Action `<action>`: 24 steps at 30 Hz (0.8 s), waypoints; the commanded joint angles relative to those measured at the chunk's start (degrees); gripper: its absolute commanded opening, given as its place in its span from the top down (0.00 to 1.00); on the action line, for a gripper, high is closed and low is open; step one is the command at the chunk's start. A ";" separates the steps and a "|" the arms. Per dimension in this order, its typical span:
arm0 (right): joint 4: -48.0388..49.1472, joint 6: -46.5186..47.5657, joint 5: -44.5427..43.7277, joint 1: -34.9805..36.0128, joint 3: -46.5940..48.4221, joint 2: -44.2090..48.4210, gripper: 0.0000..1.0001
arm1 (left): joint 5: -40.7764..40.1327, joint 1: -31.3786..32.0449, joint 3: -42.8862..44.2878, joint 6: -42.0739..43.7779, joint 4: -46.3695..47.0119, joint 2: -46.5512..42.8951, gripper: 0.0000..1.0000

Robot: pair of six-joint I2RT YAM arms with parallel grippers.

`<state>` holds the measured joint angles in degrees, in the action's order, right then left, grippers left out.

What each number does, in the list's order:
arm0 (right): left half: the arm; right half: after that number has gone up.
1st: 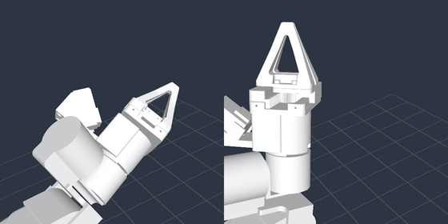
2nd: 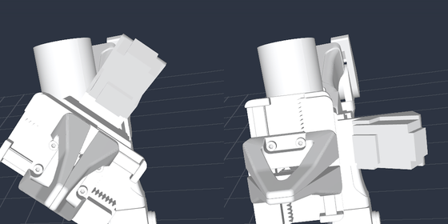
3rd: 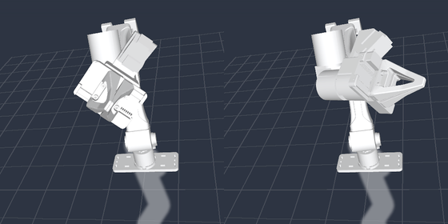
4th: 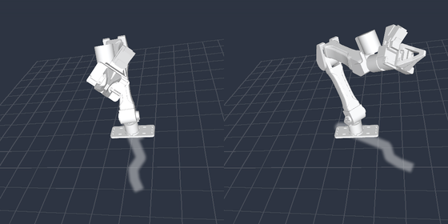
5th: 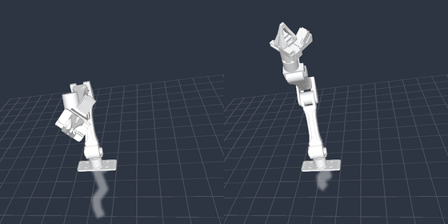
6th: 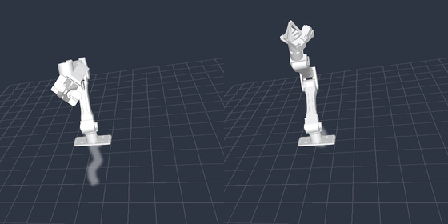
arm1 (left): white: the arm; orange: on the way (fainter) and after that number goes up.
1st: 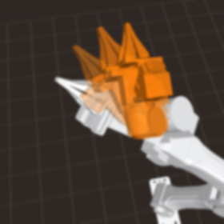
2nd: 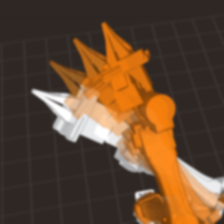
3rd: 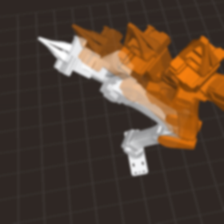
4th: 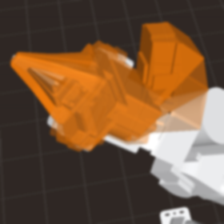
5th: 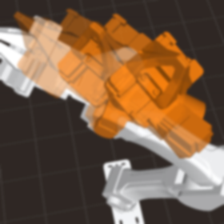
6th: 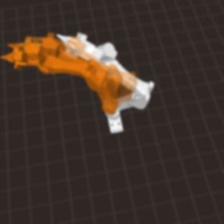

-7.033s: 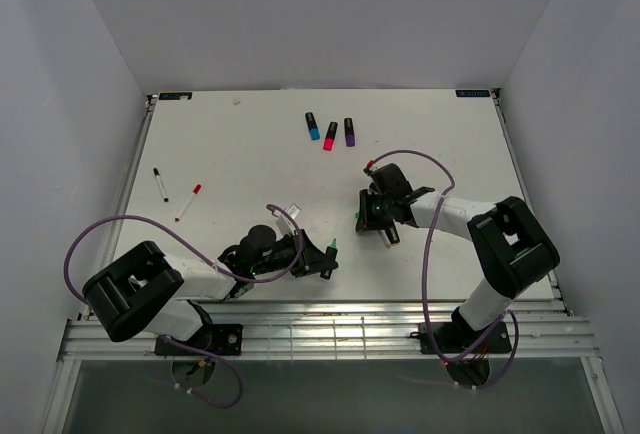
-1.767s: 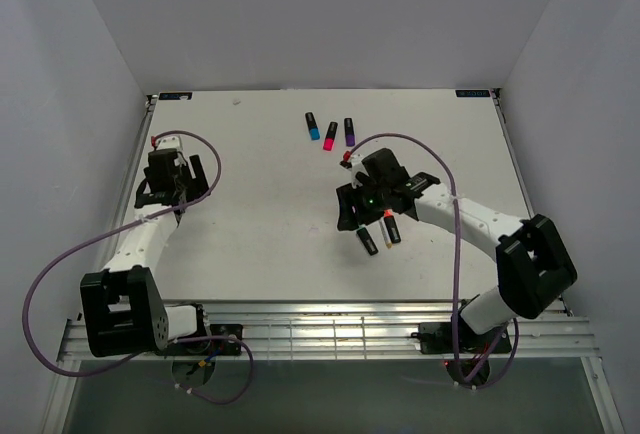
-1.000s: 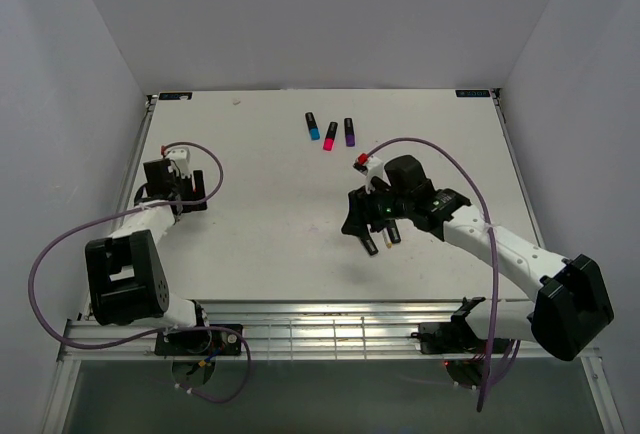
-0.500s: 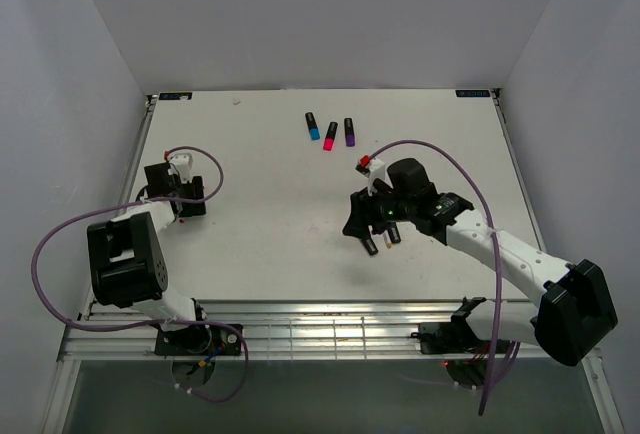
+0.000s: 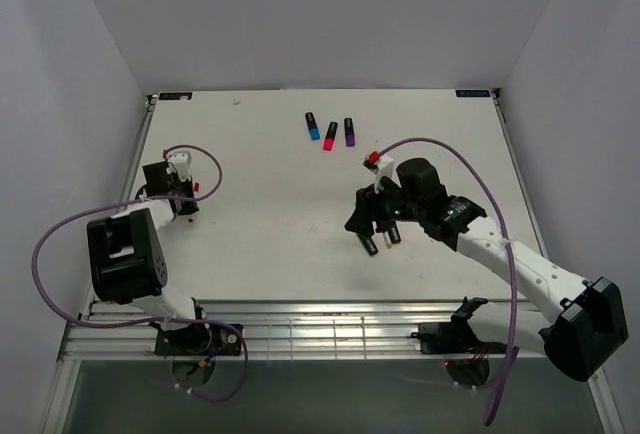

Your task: Open the pen caps

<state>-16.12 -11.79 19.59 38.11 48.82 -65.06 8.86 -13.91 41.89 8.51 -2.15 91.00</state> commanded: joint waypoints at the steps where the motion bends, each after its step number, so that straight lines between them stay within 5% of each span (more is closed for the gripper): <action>1: -0.22 -0.95 -1.40 -0.05 0.22 0.73 0.41 | 5.54 0.20 0.47 -1.13 -5.31 1.38 1.00; 5: -1.37 -2.00 -3.24 -0.14 0.49 0.90 0.41 | 11.95 0.99 2.23 -2.97 -8.21 -3.71 1.00; 9: -1.46 -4.81 -3.07 -0.23 1.01 0.20 0.19 | 23.37 3.61 0.57 -10.24 -9.10 -15.63 1.00; 13: -0.14 -8.14 0.79 -0.31 1.72 -1.91 0.09 | 29.28 11.08 -3.47 -16.57 -7.95 -26.28 1.00; 24: 26.48 -24.75 13.45 0.04 0.92 -5.85 0.17 | 34.29 31.20 -19.03 -42.70 15.59 -41.26 1.00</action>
<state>-1.93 -29.56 27.55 37.91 48.29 -68.20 41.65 13.13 24.29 -24.88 4.16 50.94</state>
